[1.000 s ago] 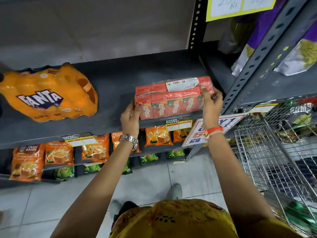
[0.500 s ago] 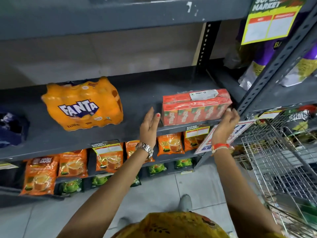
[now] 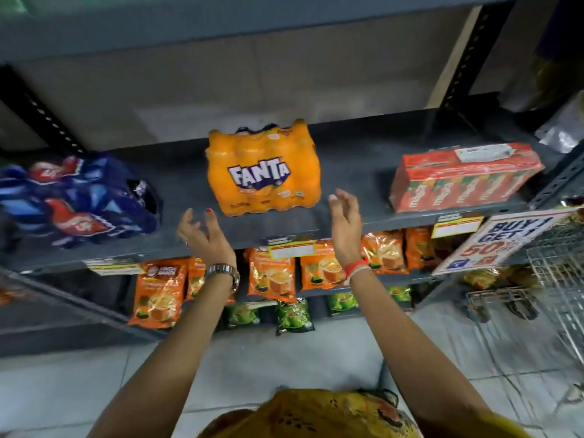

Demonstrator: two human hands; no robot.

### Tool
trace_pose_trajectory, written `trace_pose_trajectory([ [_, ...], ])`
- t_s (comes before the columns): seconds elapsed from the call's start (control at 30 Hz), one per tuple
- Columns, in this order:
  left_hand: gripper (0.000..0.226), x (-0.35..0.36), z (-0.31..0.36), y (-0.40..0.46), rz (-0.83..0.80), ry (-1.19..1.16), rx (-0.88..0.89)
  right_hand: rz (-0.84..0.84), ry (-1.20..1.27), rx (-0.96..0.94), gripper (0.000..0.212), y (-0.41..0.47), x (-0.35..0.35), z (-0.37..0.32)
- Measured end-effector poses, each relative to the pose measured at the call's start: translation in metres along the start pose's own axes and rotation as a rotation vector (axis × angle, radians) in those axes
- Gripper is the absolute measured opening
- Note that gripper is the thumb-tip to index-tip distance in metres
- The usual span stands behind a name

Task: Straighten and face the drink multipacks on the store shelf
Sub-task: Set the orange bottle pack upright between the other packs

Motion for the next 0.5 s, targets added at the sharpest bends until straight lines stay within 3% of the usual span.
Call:
trace_pose_trajectory([
  [0.13,0.049,0.005,0.002,0.051,-0.37,0.112,-0.124,-0.163,-0.055,0.049,0.052,0.022,0.048,-0.02],
  [0.23,0.082,0.018,0.011,0.063,-0.669,0.108,-0.087,-0.157,-0.089,0.102,0.059,0.036,0.057,-0.027],
  [0.27,0.087,0.021,0.011,0.064,-0.713,0.107,-0.089,-0.149,-0.101,0.109,0.058,0.038,0.057,-0.026],
  [0.4,0.051,0.028,0.007,0.071,-0.674,0.25,-0.135,-0.152,-0.144,0.089,0.056,0.04,0.052,-0.022],
  [0.5,0.045,0.021,0.003,0.072,-0.669,0.311,-0.079,-0.151,-0.186,0.075,0.056,0.037,0.049,-0.022],
])
Point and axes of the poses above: each hand's wrist, its own y-axis towards the middle knuckle, its own x-axis out of the palm, z = x × y, the point moved 1 cm from there along y, towards the middle knuckle, and after that the axes turned 6 degrees about z, right-handed, at the moved point
